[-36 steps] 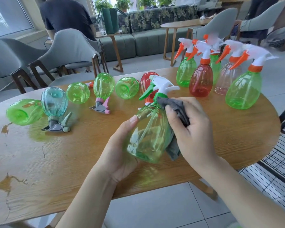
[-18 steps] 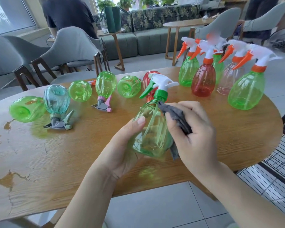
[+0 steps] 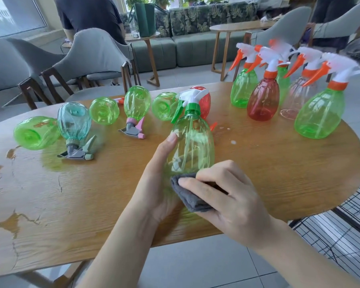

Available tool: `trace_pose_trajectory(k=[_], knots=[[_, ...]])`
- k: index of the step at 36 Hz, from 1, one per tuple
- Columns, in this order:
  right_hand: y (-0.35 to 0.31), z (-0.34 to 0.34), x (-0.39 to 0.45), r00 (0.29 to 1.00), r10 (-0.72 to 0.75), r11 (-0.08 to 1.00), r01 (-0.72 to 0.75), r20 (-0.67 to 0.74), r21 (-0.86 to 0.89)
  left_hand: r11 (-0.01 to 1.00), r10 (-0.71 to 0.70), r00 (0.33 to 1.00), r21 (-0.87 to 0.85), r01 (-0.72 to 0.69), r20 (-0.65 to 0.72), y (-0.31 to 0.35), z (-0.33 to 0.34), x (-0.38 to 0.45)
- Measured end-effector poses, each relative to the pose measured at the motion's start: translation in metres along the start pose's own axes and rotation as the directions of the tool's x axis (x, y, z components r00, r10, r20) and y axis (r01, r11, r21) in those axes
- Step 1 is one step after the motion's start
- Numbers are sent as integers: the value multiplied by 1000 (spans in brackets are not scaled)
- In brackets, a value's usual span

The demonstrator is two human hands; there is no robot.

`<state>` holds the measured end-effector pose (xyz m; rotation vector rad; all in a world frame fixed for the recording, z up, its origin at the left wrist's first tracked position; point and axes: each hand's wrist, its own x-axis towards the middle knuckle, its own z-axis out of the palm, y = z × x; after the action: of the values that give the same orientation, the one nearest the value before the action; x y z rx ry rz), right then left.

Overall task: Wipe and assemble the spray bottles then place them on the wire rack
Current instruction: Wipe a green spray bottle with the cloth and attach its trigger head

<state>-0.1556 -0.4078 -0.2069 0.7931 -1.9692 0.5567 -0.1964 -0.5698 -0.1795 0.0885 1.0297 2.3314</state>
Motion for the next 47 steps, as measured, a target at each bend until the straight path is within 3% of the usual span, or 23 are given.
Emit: trace_pose_trajectory(k=[3,11,16,21,29,36,43,47], knots=[[0,-1,4,1000,-8,1000,8,-22,8,1000,6,1000,8,-6,30,0,-1,1],[17,-12,16,983,171,985,-170,-62,17,989,83,996,122,-85,16,-5,0,4],[37,-22,27,908,390,921,-385,-152,62,991,22,998,132,-30,65,-7,0,5],[28,-19,25,870,483,865,-455,-104,209,989,29,995,139,-43,99,-10,2,4],[19,-15,17,921,386,908,-368,-57,200,986,64,996,149,-72,58,-7,-1,3],[22,-19,24,865,497,853,-473,-70,218,983,32,998,177,-42,58,-9,3,3],[1,-6,10,978,205,964,-196,-30,180,994,34,999,99,-35,14,-4,5,-1],[2,-2,8,997,76,989,-74,-10,128,999,-23,999,44,22,24,-4,3,-1]])
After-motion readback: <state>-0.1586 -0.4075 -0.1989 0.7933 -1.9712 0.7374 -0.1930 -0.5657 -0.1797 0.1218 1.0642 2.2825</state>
